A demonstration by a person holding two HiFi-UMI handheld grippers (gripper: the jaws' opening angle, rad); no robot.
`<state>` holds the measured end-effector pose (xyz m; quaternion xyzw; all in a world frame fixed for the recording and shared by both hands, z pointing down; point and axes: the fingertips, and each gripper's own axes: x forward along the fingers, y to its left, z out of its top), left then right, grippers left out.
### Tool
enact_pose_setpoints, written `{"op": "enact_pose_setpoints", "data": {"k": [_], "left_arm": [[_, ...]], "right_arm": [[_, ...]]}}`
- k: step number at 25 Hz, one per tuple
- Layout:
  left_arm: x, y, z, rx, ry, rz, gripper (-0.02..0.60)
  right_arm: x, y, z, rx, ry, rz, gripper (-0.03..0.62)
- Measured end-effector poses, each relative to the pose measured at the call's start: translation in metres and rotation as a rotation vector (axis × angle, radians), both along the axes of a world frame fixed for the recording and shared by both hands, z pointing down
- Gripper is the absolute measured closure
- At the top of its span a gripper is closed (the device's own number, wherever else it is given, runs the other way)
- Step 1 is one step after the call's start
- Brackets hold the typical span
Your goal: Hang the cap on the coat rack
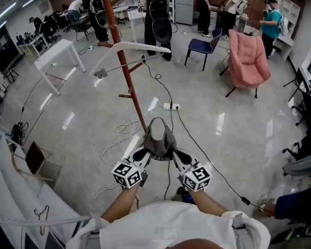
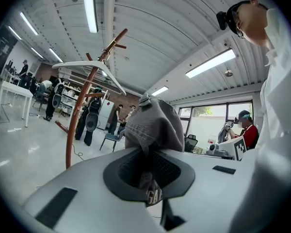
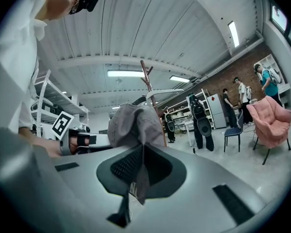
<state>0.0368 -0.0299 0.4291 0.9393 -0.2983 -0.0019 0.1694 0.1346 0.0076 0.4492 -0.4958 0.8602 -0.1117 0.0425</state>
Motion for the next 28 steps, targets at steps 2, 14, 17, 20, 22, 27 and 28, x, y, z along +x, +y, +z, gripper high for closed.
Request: {"op": "enact_pose_setpoints", "data": {"k": [2, 14, 17, 20, 22, 27, 28], "left_arm": [[0.017, -0.014, -0.007, 0.008, -0.011, -0.011, 0.554], [0.058, -0.076, -0.024, 0.027, -0.067, -0.128, 0.554], [0.069, -0.093, -0.036, 0.026, -0.061, -0.144, 0.554], [0.062, -0.104, -0.034, 0.011, -0.055, -0.16, 0.554], [0.052, -0.119, -0.03, 0.012, -0.058, -0.158, 0.554], [0.026, -0.16, -0.03, 0.033, -0.07, -0.114, 0.554], [0.02, -0.168, -0.031, 0.036, -0.067, -0.105, 0.554]], "right_arm": [[0.02, -0.014, -0.003, 0.002, -0.012, -0.013, 0.566], [0.065, -0.084, -0.018, 0.013, -0.082, -0.178, 0.566], [0.076, -0.107, -0.032, 0.019, -0.1, -0.198, 0.566], [0.069, -0.12, -0.031, 0.002, -0.12, -0.216, 0.566], [0.057, -0.134, -0.025, 0.0, -0.119, -0.22, 0.566], [0.032, -0.184, -0.019, -0.018, -0.077, -0.184, 0.566], [0.028, -0.194, -0.021, -0.019, -0.072, -0.173, 0.566]]}}
